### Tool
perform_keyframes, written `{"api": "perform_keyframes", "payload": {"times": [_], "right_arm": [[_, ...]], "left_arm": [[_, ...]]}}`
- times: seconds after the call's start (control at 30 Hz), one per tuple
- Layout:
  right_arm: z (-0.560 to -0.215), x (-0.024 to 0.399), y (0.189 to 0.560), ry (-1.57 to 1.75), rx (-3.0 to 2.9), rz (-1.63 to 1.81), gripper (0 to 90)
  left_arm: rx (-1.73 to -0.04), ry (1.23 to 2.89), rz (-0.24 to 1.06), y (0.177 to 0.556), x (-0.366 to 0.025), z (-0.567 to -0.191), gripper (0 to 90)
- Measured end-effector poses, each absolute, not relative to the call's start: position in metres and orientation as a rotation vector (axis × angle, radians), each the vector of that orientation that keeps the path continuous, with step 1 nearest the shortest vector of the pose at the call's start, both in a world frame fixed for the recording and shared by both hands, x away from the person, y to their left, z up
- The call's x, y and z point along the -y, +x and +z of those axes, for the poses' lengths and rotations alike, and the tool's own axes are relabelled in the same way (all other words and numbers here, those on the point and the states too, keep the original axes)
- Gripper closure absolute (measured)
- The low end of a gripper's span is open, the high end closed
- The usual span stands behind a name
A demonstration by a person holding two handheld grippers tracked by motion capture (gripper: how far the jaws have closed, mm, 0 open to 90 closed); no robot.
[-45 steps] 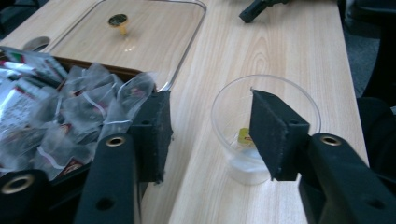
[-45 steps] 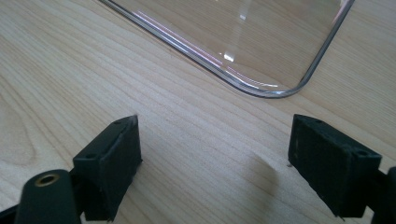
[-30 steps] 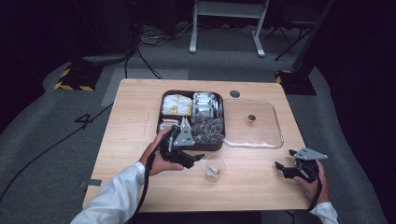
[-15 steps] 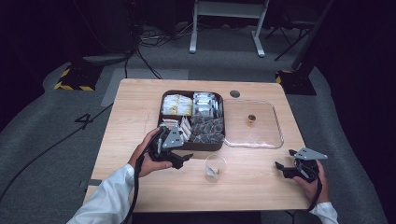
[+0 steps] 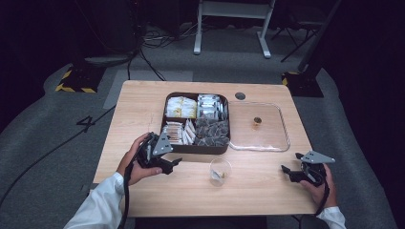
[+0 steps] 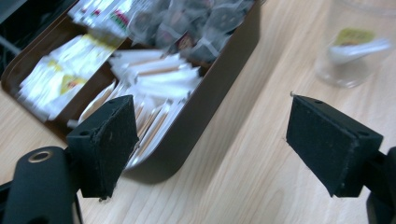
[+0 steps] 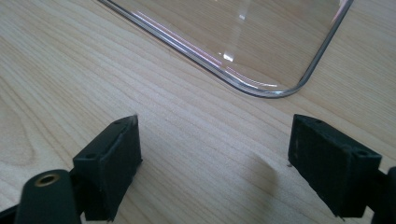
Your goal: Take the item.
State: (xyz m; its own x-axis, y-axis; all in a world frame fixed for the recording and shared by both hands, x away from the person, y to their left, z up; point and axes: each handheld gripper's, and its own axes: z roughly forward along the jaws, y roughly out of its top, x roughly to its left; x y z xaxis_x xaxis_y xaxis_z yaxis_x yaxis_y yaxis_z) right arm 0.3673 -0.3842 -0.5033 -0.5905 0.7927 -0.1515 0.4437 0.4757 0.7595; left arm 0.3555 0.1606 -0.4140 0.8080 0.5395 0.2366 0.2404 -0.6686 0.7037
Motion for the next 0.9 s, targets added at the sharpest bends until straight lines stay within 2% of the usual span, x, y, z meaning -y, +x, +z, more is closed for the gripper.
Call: {"api": "perform_keyframes", "payload": {"times": [0.9], "right_arm": [[-0.503,0.384,0.367,1.024,-2.233,0.944,17.4]], "left_arm": [[-0.727,2.386,0.605,0.351,-0.221,-0.461,16.8]]}}
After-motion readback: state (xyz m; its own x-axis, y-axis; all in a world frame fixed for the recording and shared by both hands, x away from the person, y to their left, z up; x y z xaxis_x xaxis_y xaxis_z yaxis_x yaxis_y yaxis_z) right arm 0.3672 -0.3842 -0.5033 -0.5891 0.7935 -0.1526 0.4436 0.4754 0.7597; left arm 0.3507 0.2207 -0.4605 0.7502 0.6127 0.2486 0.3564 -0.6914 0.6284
